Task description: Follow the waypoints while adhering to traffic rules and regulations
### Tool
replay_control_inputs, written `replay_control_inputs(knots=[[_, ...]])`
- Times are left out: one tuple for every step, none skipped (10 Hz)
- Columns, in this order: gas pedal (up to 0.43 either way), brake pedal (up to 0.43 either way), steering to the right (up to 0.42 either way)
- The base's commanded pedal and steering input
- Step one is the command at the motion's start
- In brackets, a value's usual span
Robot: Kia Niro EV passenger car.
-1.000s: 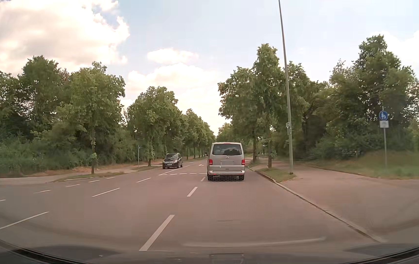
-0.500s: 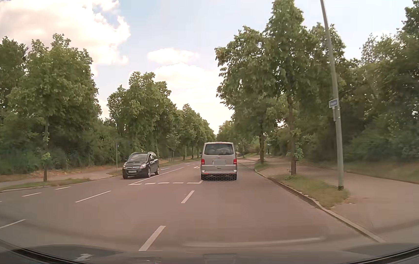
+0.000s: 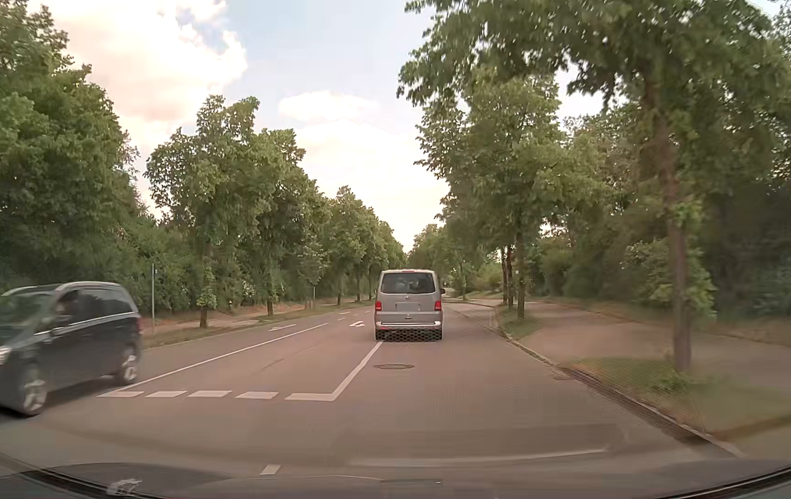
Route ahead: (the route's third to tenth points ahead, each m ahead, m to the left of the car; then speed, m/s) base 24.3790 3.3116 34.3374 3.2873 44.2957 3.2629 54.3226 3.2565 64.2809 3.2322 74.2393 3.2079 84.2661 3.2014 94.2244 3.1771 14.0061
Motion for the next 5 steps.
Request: replay_control_inputs(knots=[[0.138, 0.012, -0.001], [0.138, 0.012, -0.001], [0.138, 0.012, -0.001], [0.138, 0.012, -0.001], [0.138, 0.012, -0.001]])
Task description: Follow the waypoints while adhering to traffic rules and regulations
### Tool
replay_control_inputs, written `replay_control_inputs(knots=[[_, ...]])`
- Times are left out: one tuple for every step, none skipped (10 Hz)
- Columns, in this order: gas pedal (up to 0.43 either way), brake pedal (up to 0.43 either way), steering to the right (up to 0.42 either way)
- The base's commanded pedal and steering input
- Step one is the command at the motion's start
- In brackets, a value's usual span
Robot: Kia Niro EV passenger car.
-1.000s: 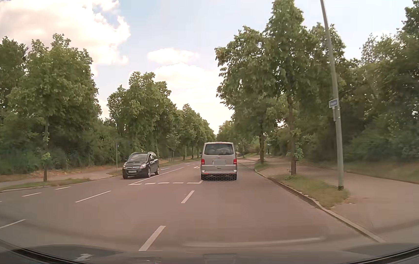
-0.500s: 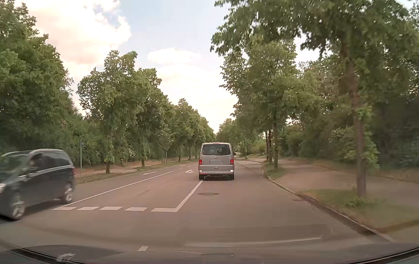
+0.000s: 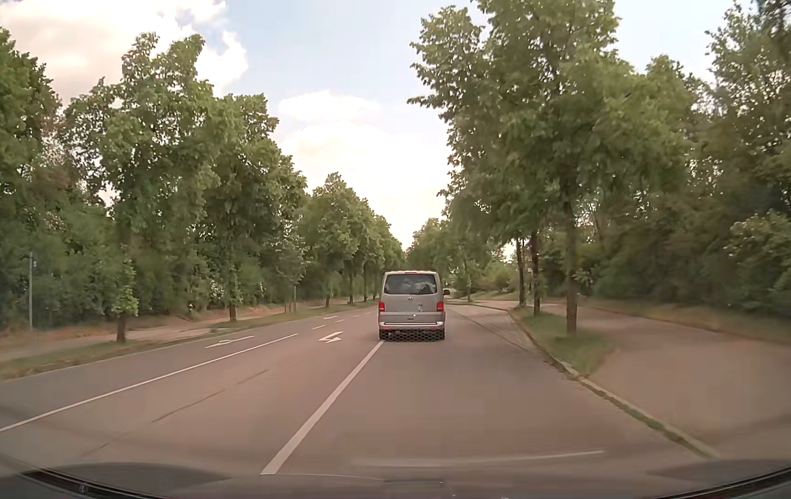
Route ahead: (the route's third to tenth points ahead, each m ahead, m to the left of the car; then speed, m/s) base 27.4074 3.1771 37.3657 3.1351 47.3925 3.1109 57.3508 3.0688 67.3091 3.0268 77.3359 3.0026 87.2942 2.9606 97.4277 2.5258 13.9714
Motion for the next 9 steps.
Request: replay_control_inputs(knots=[[0.138, 0.012, -0.001], [0.138, 0.012, -0.001], [0.189, 0.012, -0.001], [0.189, 0.012, -0.002], [0.197, 0.012, -0.001], [0.197, 0.012, -0.001], [0.209, 0.012, -0.001], [0.209, 0.012, -0.001], [0.209, 0.012, -0.001]])
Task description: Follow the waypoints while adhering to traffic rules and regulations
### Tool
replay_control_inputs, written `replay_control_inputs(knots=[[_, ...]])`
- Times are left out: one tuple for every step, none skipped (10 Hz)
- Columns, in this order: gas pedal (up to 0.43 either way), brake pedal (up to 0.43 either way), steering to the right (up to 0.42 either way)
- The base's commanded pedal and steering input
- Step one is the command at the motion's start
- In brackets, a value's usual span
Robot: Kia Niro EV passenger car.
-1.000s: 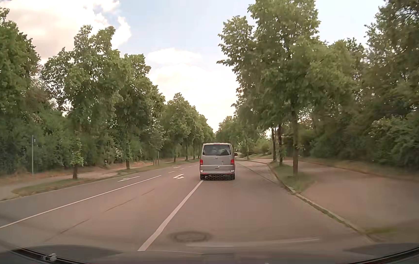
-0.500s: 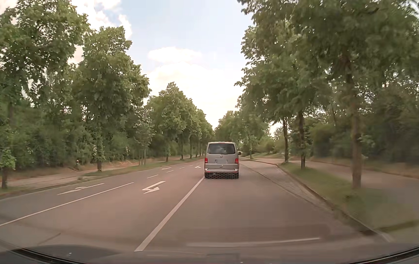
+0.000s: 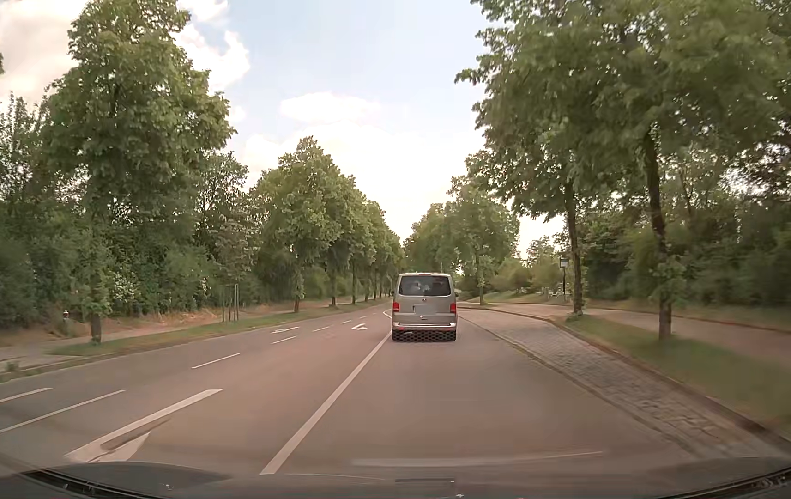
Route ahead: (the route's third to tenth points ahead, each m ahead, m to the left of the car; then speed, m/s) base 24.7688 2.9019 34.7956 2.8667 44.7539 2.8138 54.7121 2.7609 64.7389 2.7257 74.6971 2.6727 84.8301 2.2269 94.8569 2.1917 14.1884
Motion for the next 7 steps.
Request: replay_control_inputs(knots=[[0.209, 0.012, -0.001], [0.220, 0.012, -0.001], [0.220, 0.006, -0.001], [0.220, 0.012, -0.002], [0.220, 0.012, -0.003], [0.220, 0.012, -0.004], [0.220, 0.012, -0.007]])
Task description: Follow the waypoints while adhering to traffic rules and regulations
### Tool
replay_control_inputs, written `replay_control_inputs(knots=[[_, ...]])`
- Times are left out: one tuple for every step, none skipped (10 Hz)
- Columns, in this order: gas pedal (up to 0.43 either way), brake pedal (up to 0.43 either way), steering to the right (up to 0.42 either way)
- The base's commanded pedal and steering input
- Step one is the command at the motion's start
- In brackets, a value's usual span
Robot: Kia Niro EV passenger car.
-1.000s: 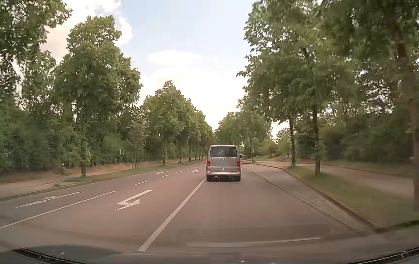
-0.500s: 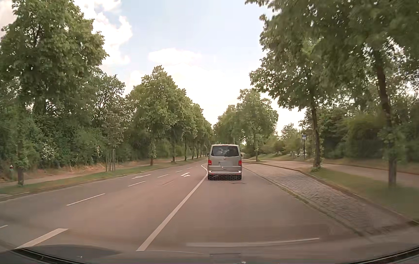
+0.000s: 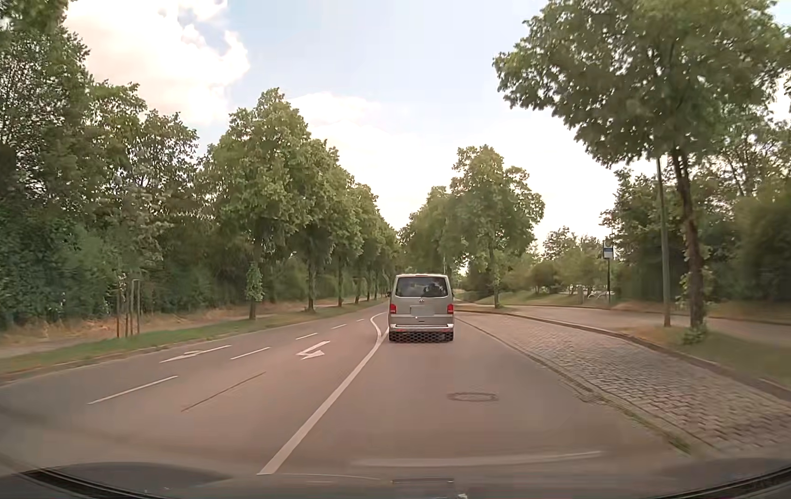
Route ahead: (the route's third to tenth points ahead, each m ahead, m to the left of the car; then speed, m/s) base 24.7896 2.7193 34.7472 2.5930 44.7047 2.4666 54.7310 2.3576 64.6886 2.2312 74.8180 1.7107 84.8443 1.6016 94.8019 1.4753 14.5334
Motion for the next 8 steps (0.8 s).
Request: replay_control_inputs(knots=[[0.220, 0.012, -0.009], [0.220, 0.012, -0.009], [0.220, 0.012, -0.009], [0.220, 0.006, -0.008], [0.189, 0.012, -0.007], [0.189, 0.012, -0.002], [0.177, 0.012, -0.002], [0.130, 0.012, -0.002]])
